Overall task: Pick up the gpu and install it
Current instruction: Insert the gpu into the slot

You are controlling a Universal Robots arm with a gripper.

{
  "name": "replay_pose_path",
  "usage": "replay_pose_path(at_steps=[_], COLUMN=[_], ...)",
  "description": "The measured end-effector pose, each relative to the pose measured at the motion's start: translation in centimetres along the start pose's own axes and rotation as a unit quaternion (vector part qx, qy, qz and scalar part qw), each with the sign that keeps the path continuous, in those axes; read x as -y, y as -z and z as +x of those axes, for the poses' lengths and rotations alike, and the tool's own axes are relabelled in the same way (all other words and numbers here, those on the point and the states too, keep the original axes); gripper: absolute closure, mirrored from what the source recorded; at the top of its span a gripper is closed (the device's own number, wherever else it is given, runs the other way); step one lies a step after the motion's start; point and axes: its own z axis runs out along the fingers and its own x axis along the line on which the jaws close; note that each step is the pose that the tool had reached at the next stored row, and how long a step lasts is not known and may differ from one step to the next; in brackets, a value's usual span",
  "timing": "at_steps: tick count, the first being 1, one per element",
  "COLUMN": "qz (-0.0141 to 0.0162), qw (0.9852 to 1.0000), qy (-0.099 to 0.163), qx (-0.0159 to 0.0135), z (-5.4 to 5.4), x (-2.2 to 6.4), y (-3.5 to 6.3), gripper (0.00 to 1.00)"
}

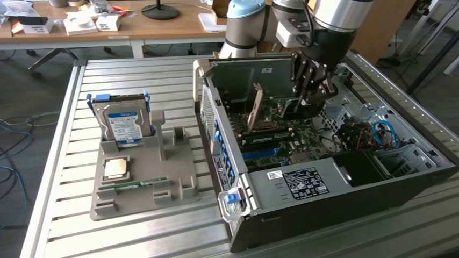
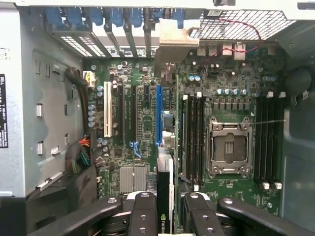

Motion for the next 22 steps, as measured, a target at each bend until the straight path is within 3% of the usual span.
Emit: replay_pose_path(at_steps=[22], qz=[0.0001], qw=[1.0000], qy=[0.000], qx=[0.0000], z=[0.0], x=[-0.59], y=[-2.18], gripper=[0.74])
